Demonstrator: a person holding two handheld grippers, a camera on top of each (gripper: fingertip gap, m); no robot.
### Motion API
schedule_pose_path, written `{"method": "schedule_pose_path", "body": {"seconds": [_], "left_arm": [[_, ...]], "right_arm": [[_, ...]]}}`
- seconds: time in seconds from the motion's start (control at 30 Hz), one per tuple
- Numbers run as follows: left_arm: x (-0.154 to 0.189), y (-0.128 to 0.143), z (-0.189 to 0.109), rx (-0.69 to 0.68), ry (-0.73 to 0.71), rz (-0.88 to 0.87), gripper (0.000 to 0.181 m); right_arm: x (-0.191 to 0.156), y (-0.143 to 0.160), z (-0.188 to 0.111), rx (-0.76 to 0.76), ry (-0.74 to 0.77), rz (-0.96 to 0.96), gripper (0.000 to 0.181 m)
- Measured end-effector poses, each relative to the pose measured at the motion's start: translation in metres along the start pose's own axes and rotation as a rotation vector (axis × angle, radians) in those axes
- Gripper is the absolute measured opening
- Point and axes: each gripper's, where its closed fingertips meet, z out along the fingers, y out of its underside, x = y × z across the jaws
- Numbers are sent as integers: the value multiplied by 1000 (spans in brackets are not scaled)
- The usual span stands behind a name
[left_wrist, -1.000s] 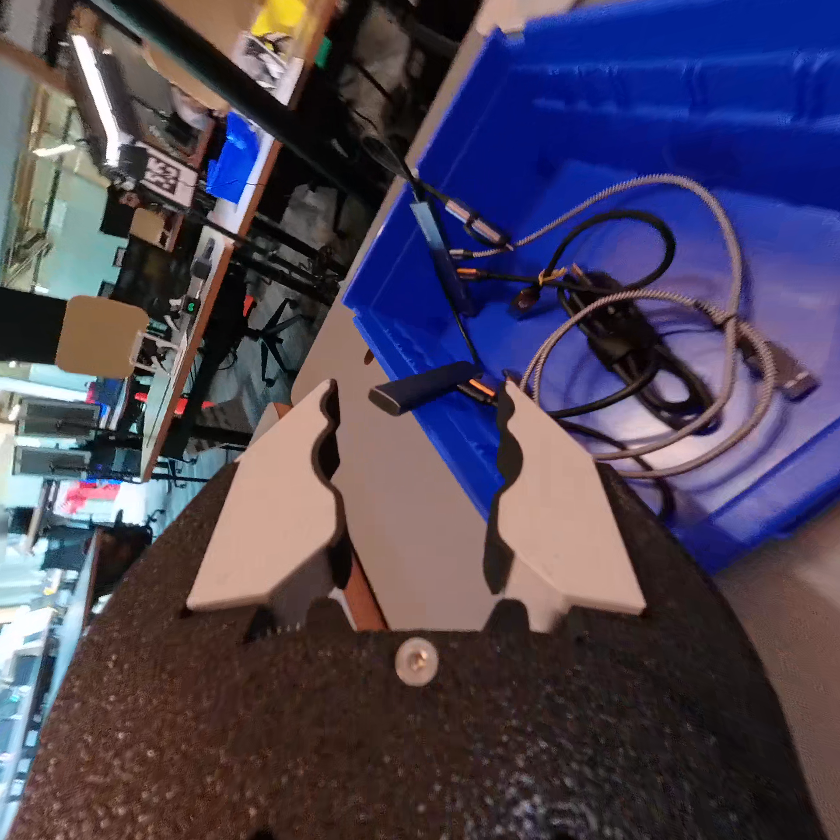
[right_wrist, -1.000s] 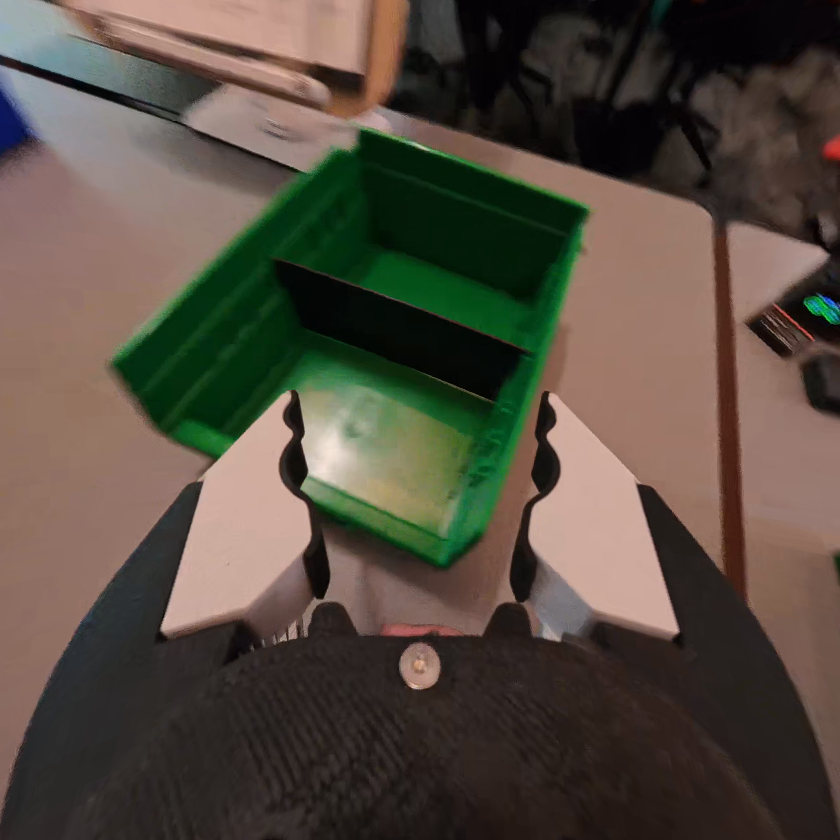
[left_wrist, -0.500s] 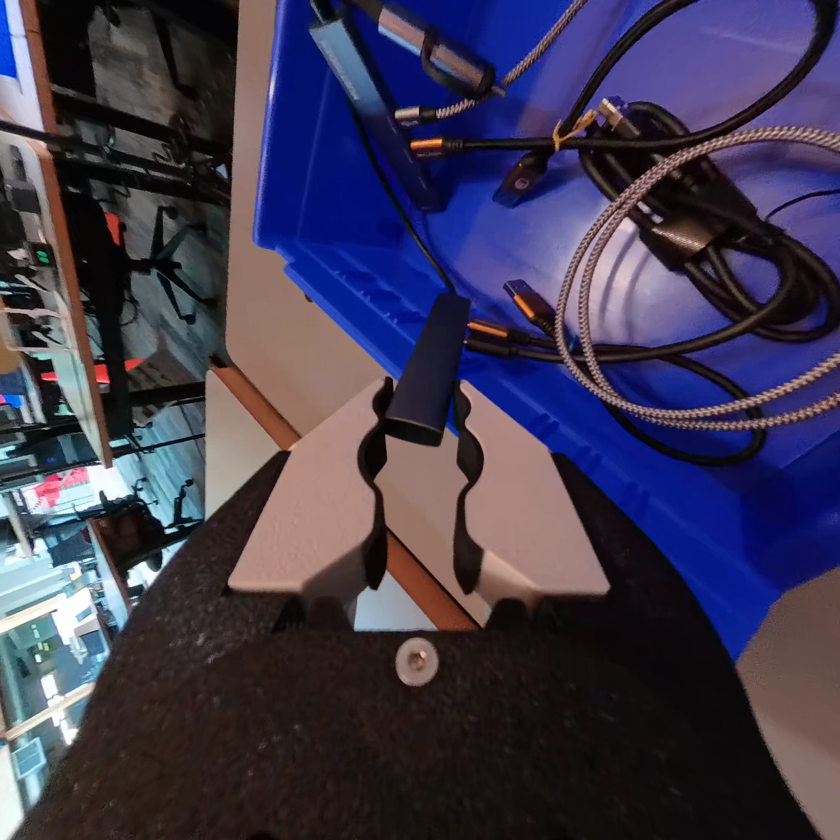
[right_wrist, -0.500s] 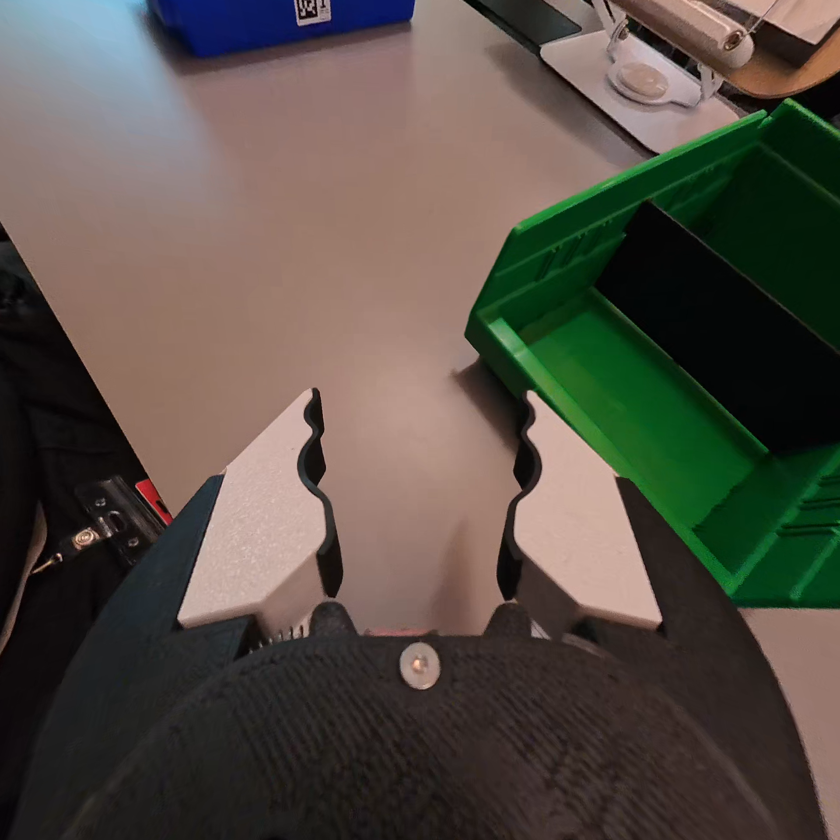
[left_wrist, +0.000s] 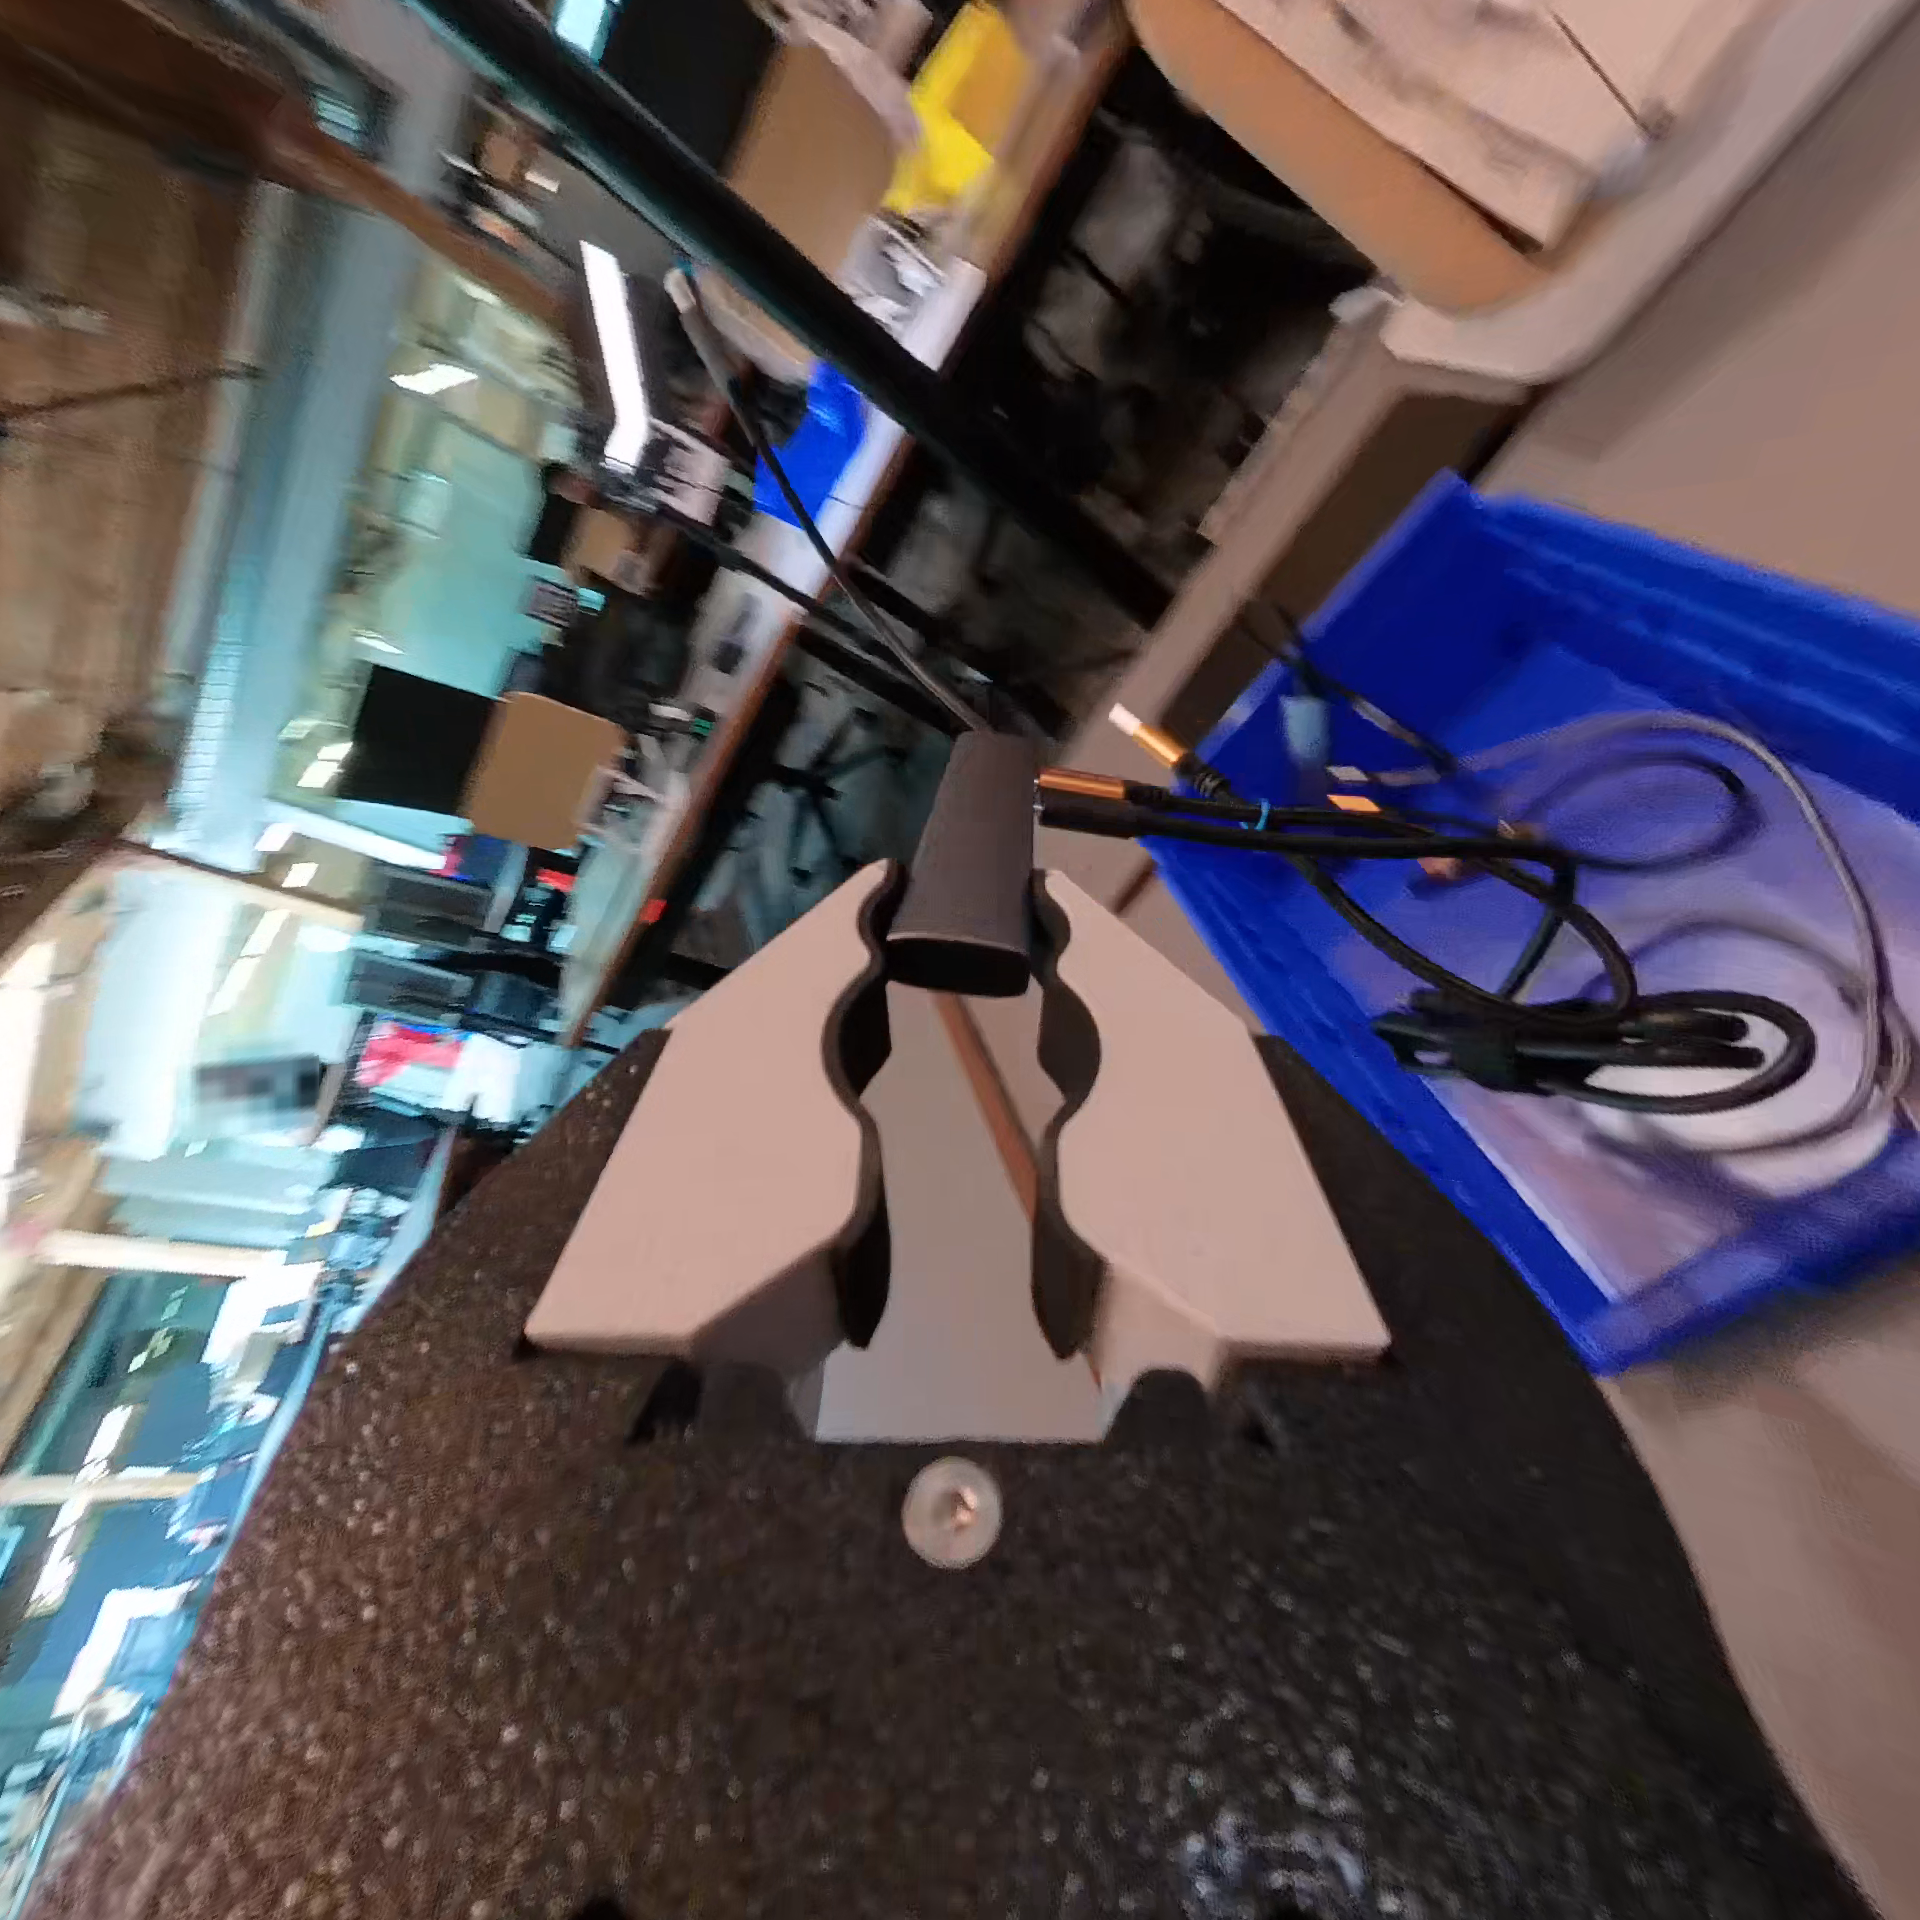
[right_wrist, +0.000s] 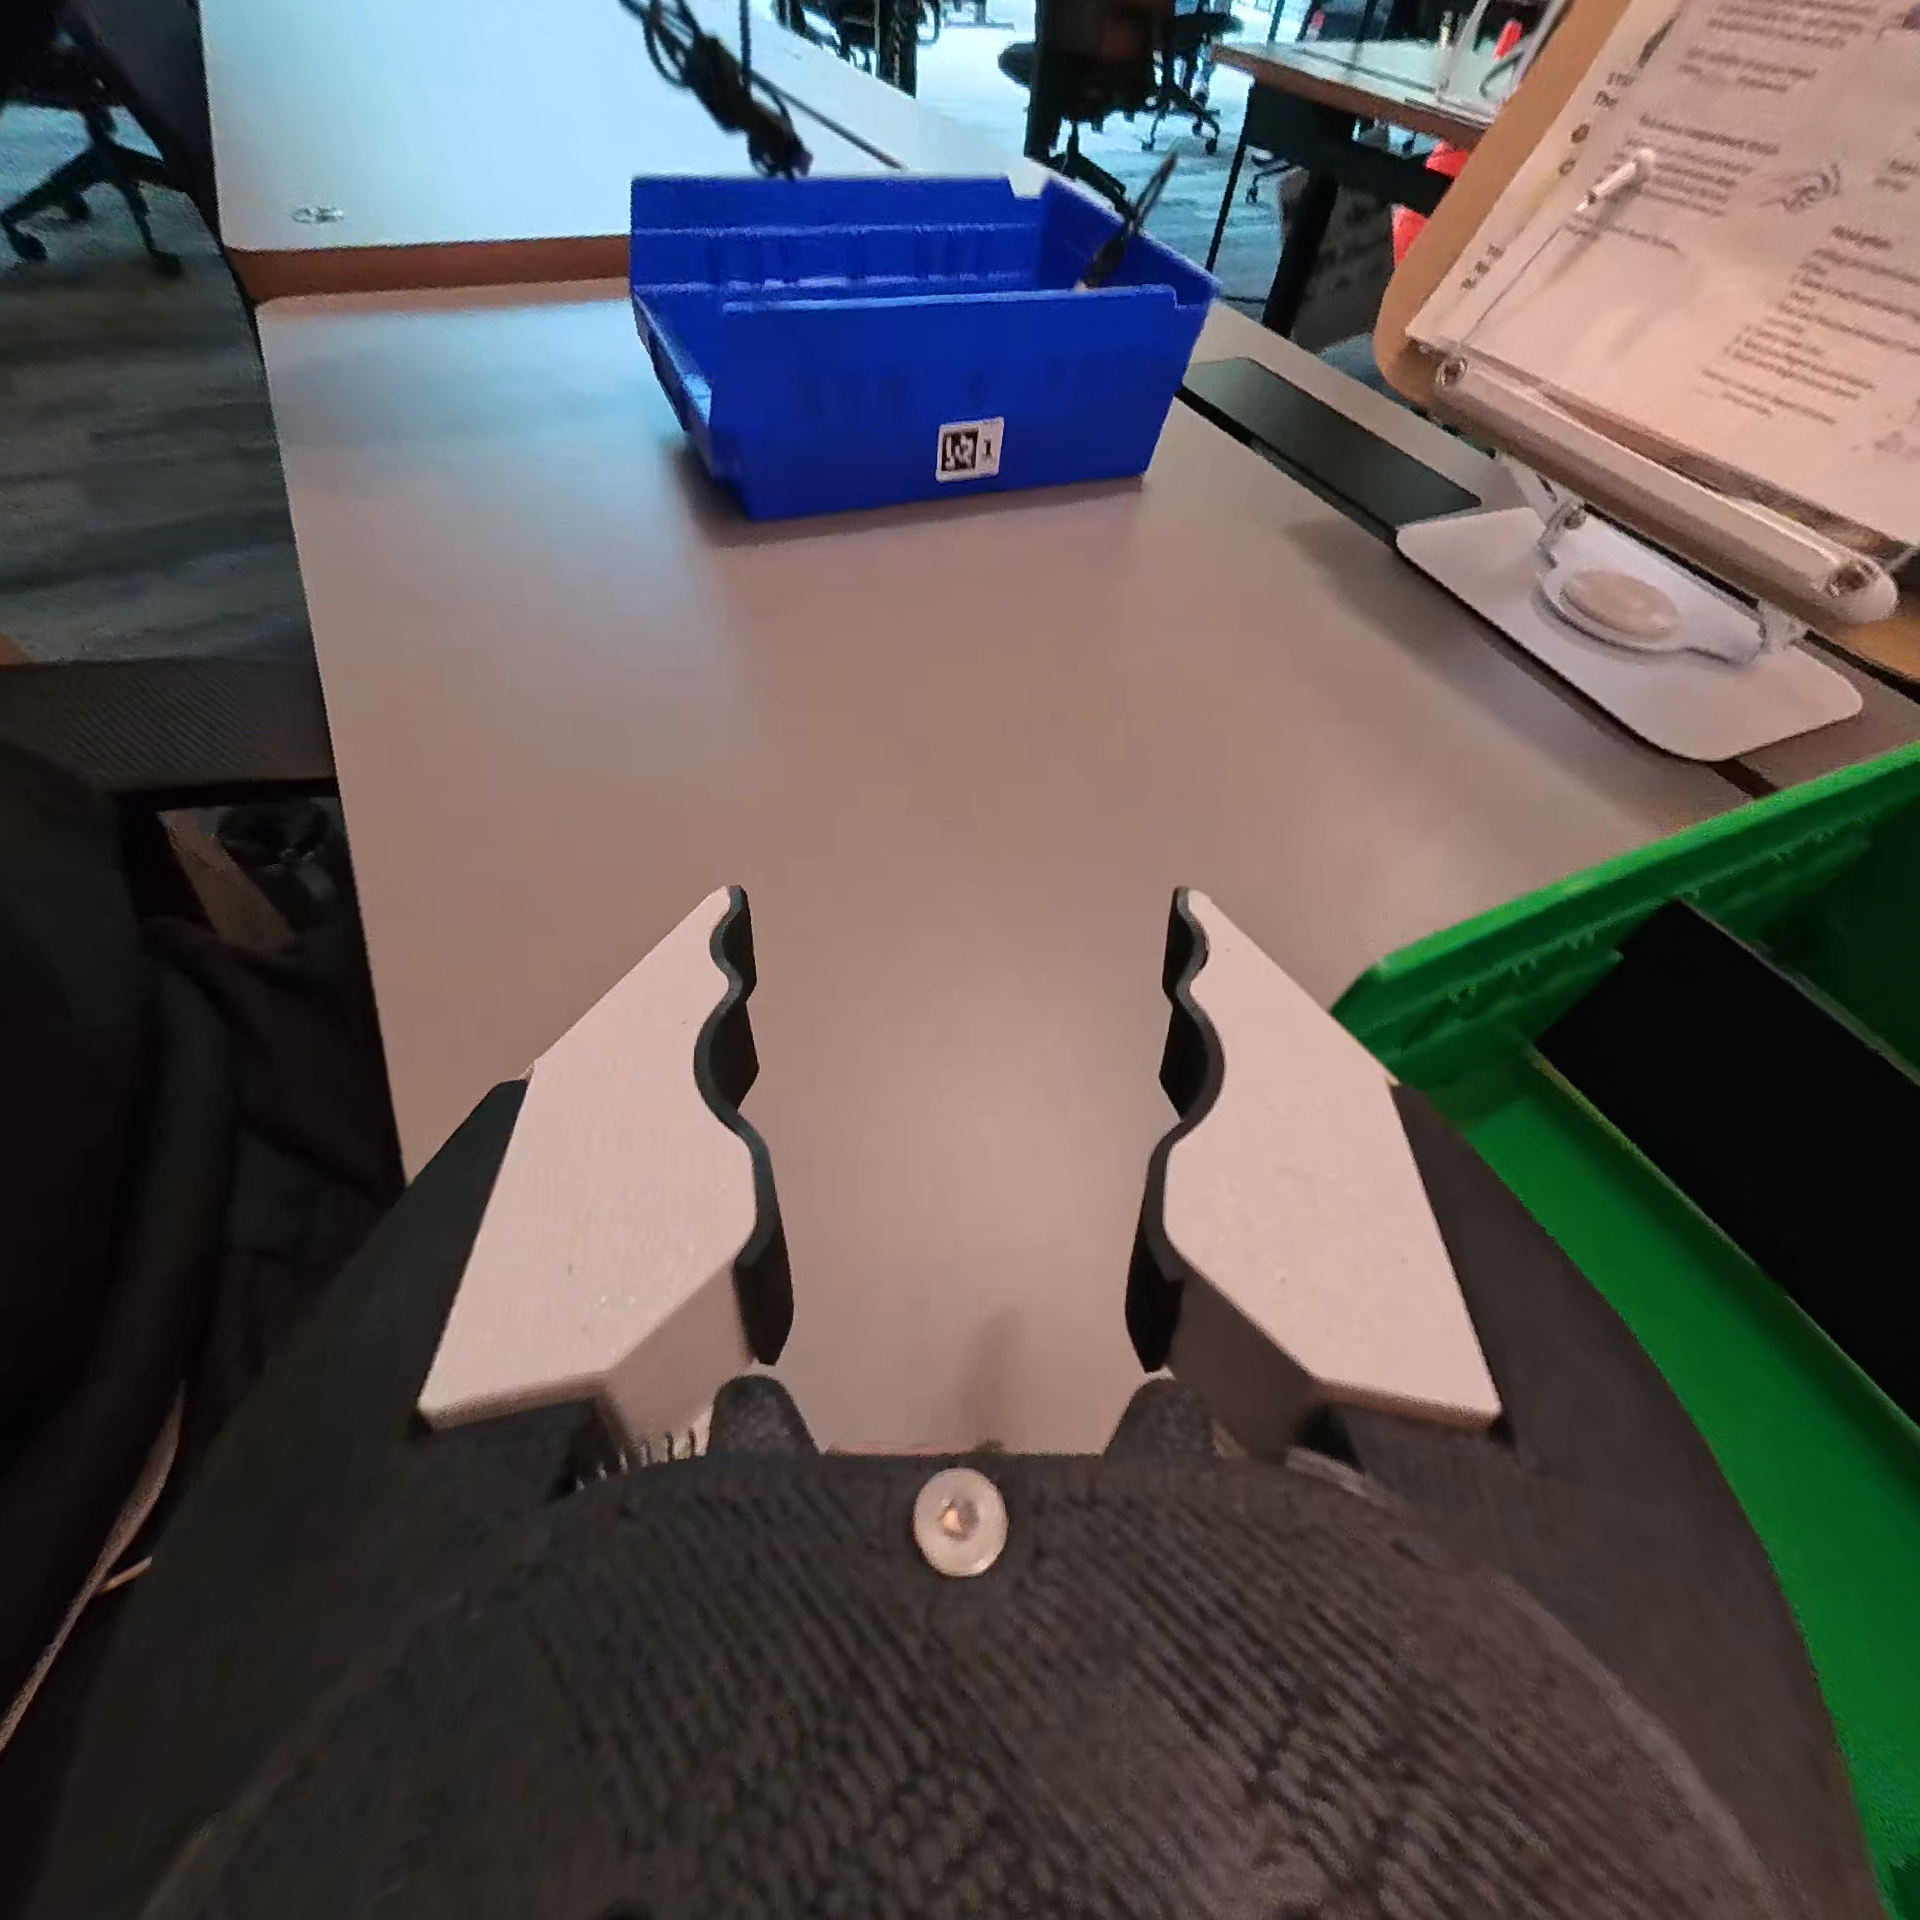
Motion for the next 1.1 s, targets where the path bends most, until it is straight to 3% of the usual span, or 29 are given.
{"method": "schedule_pose_path", "body": {"seconds": [0.03,0.13,0.2,0.33,0.43,0.6,0.67,0.7,0.8,0.87,0.97,1.1], "left_arm": [[-12,-13,-13,38,-58,-17,21],[-20,-60,-45,211,-119,-139,21],[-5,-89,-55,320,-83,-226,21],[70,-138,-57,525,105,-336,21],[141,-164,-53,641,240,-366,21],[253,-198,-61,894,488,-406,20],[284,-202,-59,934,559,-434,20],[297,-202,-57,940,578,-435,21],[317,-200,-54,963,614,-452,20],[321,-200,-58,985,629,-457,20],[318,-203,-70,1040,611,-442,20],[322,-199,-77,1103,619,-438,20]], "right_arm": [[-2,-6,4,23,-8,-1,79],[-8,-35,19,143,-28,10,86],[-6,-66,32,274,-29,79,102],[-2,-112,65,461,-108,276,124],[-8,-128,88,528,-255,405,125],[-6,-121,116,562,-498,739,105],[-11,-110,123,539,-599,874,88],[-12,-104,126,533,-619,936,91],[-15,-67,148,425,-532,994,77],[-18,-52,158,379,-534,1082,81],[-28,-57,157,436,-658,1188,69],[-49,-85,145,558,-890,1226,38]]}}
